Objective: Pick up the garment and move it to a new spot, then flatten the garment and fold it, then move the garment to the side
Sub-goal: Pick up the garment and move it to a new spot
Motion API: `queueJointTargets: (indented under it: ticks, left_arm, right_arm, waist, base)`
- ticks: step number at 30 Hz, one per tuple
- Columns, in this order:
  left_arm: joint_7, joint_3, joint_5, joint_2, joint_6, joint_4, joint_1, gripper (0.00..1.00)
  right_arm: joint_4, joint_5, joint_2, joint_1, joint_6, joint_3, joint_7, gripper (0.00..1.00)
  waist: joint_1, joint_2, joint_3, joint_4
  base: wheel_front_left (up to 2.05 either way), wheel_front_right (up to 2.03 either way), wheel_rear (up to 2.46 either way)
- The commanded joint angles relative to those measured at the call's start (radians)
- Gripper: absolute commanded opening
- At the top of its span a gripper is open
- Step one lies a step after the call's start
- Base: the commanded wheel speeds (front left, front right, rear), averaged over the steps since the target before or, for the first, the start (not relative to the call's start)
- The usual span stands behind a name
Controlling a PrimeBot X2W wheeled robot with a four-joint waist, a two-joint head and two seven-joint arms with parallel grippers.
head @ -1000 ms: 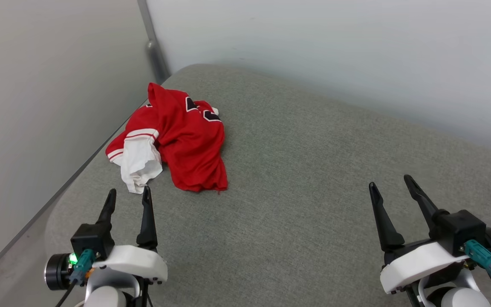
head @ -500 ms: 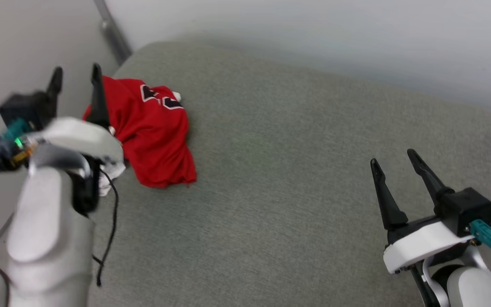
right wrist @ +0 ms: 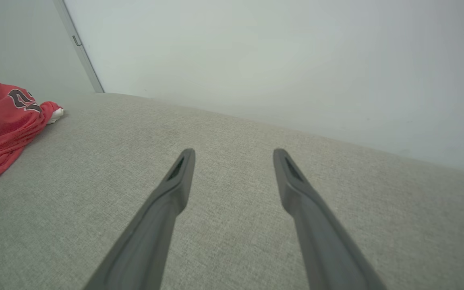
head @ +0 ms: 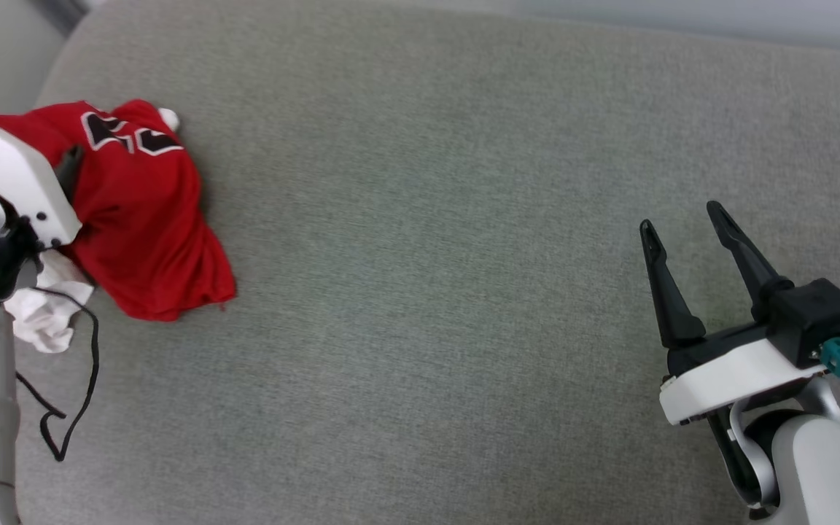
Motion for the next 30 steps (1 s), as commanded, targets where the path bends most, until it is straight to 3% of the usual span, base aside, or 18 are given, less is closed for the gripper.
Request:
queueJointTargets:
  ticks: [1, 6, 11, 12, 13, 14, 15, 20, 30]
  left_arm:
    - [0.074, -0.003, -0.022, 0.019, -0.004, 0.024, 0.009, 1.0]
    - [0.208, 0.014, -0.079, 0.04, -0.003, 0.097, 0.045, 1.0]
    - [0.227, 0.039, -0.117, 0.018, 0.02, 0.166, 0.092, 1.0]
    - [0.224, 0.043, -0.124, 0.012, 0.023, 0.175, 0.097, 0.58]
    - [0.216, 0.047, -0.128, 0.009, 0.023, 0.179, 0.099, 0.38]
    - [0.216, 0.047, -0.128, 0.009, 0.023, 0.179, 0.099, 0.38]
    - [0.21, 0.046, -0.127, 0.005, 0.025, 0.183, 0.101, 0.03]
    - [0.131, 0.05, -0.112, 0.02, 0.044, 0.172, 0.073, 0.0]
    - [-0.154, 0.01, -0.01, 0.078, 0.063, 0.075, -0.013, 0.0]
  right_arm:
    - [0.002, 0.003, -0.001, -0.026, 0.0, 0.003, -0.009, 1.0]
    - [0.022, 0.011, -0.005, -0.055, 0.0, 0.018, -0.021, 1.0]
    - [0.042, 0.023, -0.012, -0.081, 0.0, 0.026, -0.032, 1.0]
    - [0.045, 0.024, -0.012, -0.084, 0.0, 0.023, -0.034, 1.0]
    - [0.047, 0.024, -0.013, -0.085, 0.0, 0.02, -0.034, 1.0]
    - [0.047, 0.024, -0.013, -0.085, 0.0, 0.02, -0.034, 1.0]
    - [0.05, 0.023, -0.013, -0.084, 0.0, 0.017, -0.035, 1.0]
    - [0.067, 0.024, -0.013, -0.064, 0.0, 0.005, -0.039, 1.0]
    - [0.09, 0.016, 0.008, -0.006, 0.0, -0.01, -0.046, 1.0]
  waist:
    - [-0.0002, -0.0001, 0.055, -0.041]
    - [-0.0002, -0.0001, 0.088, -0.063]
    - [-0.0002, -0.0001, 0.1, -0.082]
    - [-0.0002, -0.0001, 0.099, -0.083]
    - [-0.0002, -0.0001, 0.098, -0.083]
    - [-0.0002, -0.0001, 0.098, -0.083]
    - [-0.0002, -0.0001, 0.094, -0.083]
    - [-0.0002, -0.0001, 0.054, -0.07]
    - [-0.0002, -0.0001, -0.089, -0.035]
  base:
    - [0.0, 0.0, 0.0]
    - [0.0, 0.0, 0.0]
    - [0.0, 0.0, 0.0]
    - [0.0, 0.0, 0.0]
    - [0.0, 0.0, 0.0]
    - [0.0, 0.0, 0.0]
    - [0.0, 0.0, 0.0]
    - [0.0, 0.0, 0.0]
    - [0.0, 0.0, 0.0]
